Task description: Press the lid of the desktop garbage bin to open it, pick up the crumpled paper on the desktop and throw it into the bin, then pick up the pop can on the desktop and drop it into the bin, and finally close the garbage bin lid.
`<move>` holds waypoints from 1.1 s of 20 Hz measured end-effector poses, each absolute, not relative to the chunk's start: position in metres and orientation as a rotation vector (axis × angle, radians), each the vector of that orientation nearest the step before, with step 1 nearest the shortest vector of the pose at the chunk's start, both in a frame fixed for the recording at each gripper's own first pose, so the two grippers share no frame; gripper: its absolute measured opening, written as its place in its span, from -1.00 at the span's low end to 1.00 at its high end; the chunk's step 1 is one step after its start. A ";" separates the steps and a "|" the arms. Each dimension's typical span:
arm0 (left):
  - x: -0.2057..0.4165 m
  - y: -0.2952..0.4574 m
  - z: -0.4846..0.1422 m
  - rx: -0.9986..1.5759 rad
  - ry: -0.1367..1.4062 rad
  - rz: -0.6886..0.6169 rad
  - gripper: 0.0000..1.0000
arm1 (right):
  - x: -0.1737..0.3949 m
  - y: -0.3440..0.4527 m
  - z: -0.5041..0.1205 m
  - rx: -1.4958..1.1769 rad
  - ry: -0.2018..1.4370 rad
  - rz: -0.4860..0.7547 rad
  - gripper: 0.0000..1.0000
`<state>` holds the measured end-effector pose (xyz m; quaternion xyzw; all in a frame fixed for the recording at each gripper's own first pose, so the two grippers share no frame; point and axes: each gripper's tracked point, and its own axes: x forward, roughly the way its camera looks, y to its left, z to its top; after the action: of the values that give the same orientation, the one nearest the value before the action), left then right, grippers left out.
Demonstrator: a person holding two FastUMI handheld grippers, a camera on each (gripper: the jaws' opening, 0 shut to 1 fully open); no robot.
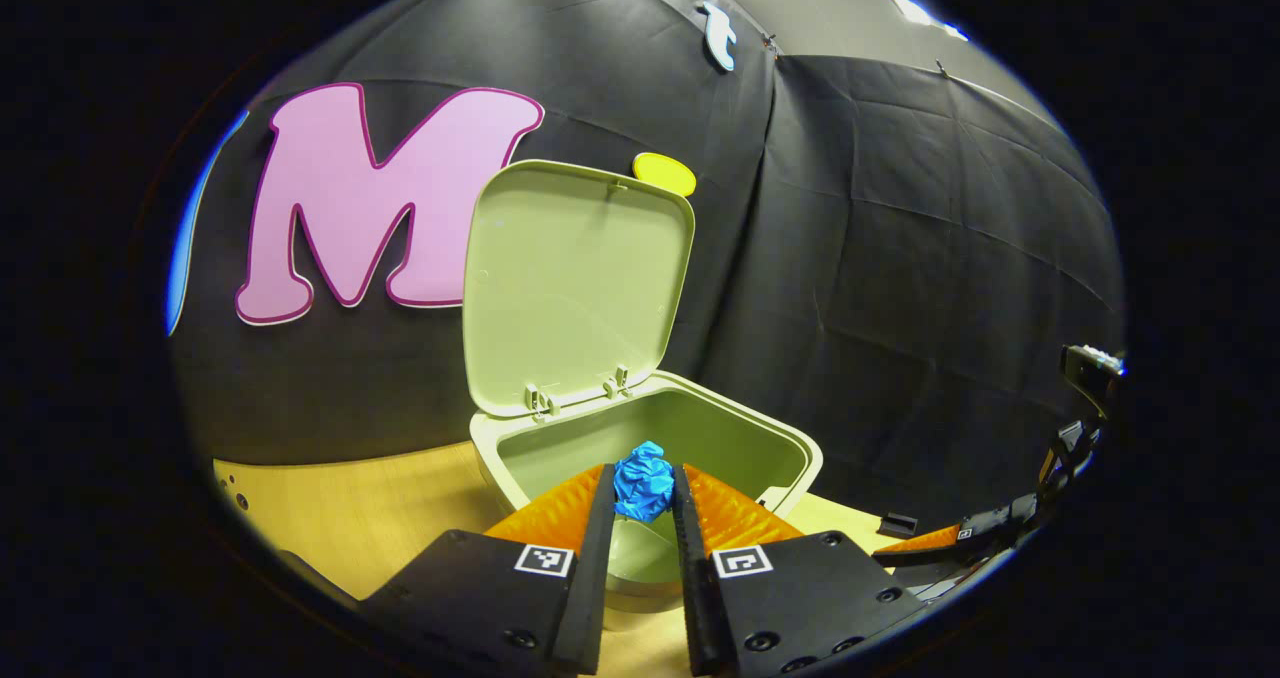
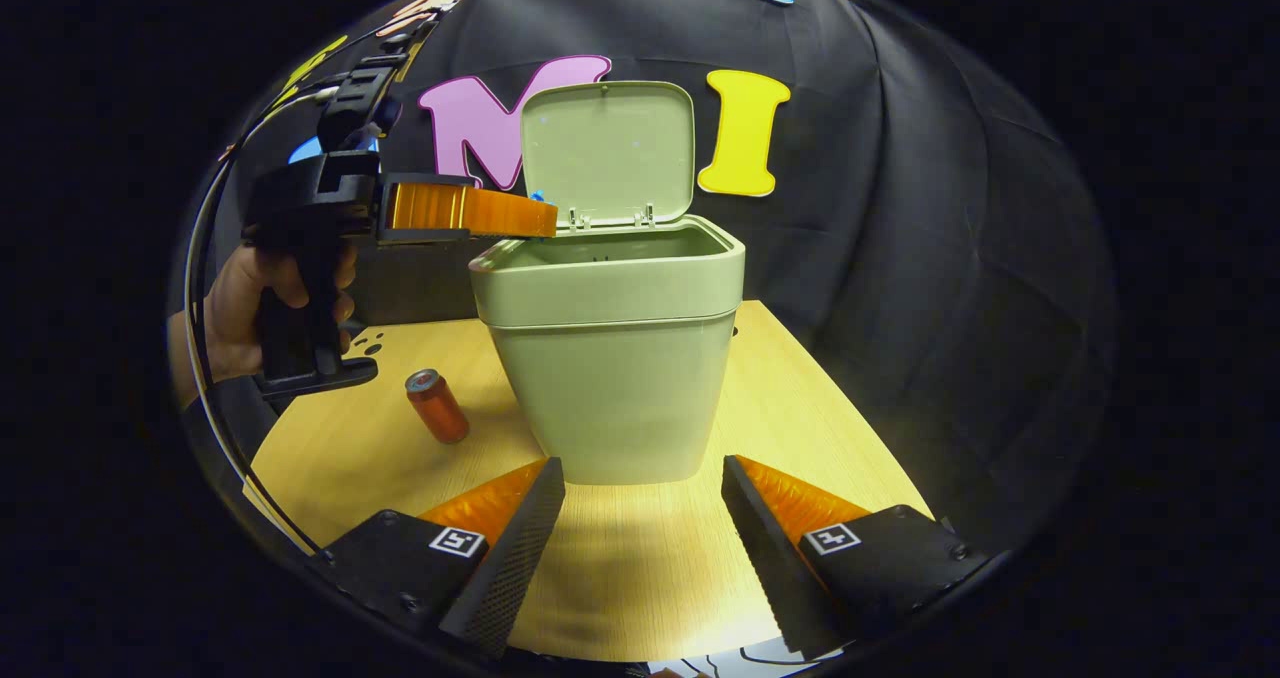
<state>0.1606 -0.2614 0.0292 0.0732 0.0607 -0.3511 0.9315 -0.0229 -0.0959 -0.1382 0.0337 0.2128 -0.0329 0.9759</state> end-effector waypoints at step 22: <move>0.129 -0.055 0.015 0.126 0.068 -0.246 0.98 | 0.000 0.007 -0.143 0.007 0.433 0.195 0.97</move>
<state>0.1285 -0.0546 0.0146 0.0626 0.0339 -0.1228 0.9899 0.0001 0.0072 -0.1426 0.0036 0.2147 0.0968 0.9719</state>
